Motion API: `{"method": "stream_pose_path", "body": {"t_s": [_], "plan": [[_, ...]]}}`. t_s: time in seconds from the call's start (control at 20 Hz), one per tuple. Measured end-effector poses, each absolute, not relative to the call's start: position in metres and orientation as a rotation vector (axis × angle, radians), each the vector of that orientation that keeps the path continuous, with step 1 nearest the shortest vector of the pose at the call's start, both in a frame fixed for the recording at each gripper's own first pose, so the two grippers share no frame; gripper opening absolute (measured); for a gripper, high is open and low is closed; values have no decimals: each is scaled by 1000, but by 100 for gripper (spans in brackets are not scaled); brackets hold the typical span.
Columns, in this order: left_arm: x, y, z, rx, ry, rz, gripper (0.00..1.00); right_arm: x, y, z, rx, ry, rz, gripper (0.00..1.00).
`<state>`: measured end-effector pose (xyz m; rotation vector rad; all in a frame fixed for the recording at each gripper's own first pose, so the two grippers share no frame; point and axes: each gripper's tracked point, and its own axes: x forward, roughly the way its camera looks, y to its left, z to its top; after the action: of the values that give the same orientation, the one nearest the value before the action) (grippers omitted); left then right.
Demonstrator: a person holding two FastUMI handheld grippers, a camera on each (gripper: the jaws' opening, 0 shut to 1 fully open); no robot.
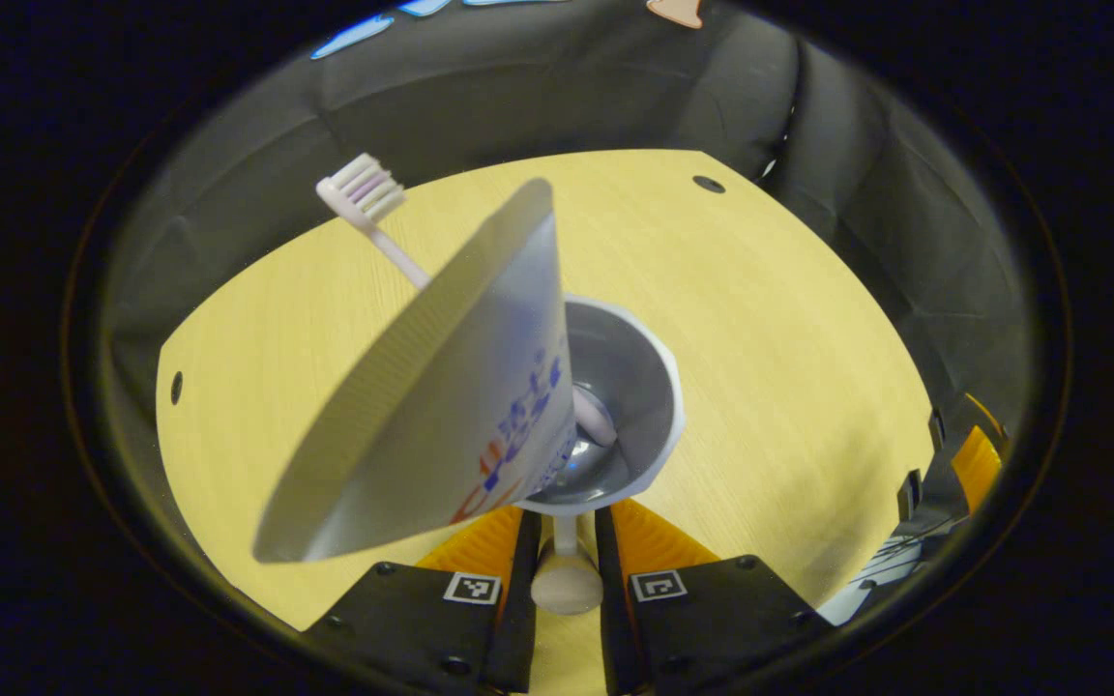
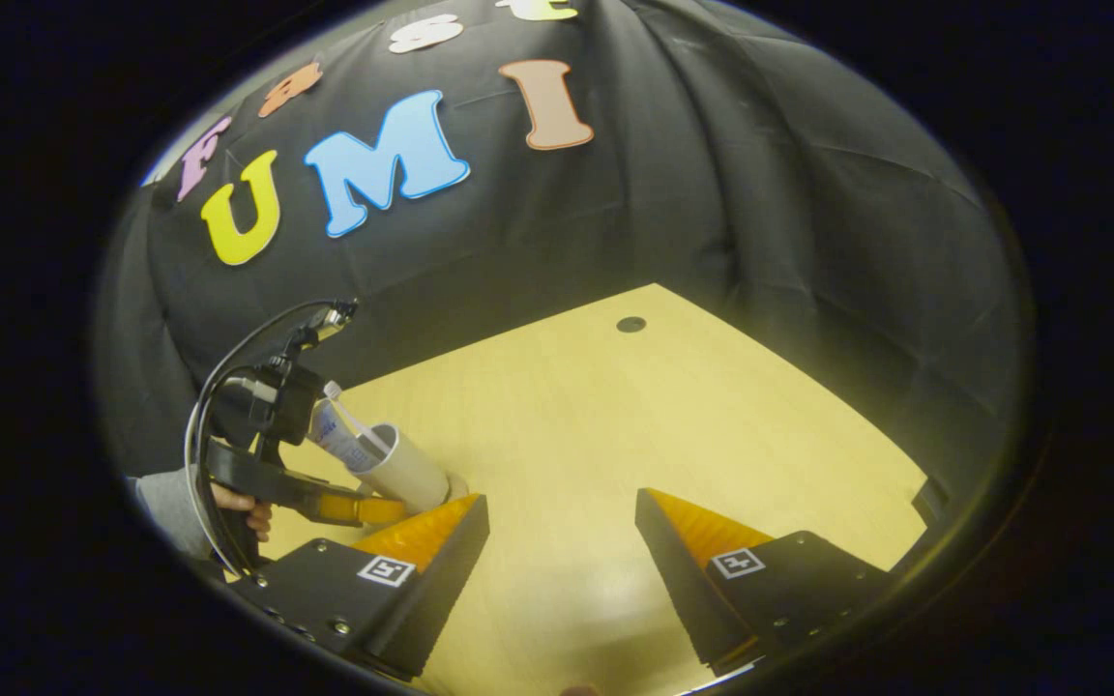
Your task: Put the toothbrush and toothpaste on the desktop into the cup, then pick up the cup and place it on the coaster on the desktop.
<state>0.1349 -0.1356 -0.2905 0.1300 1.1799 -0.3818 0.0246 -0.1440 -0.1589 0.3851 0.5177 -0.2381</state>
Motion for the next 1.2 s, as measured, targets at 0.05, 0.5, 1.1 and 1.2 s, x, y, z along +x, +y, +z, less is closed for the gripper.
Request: {"method": "stream_pose_path", "body": {"t_s": [0.05,0.5,1.1,1.2], "plan": [[132,-132,-287,138,1185,-382,33,25,-146,-159,391,518,-240,95],[135,-129,-290,168,1187,-369,35,25,-140,-163,403,525,-208,95],[140,-149,-273,68,988,-340,97,48,-121,-136,279,478,-44,95],[139,-150,-262,35,926,-320,100,50,-119,-126,254,454,-25,95]]}}
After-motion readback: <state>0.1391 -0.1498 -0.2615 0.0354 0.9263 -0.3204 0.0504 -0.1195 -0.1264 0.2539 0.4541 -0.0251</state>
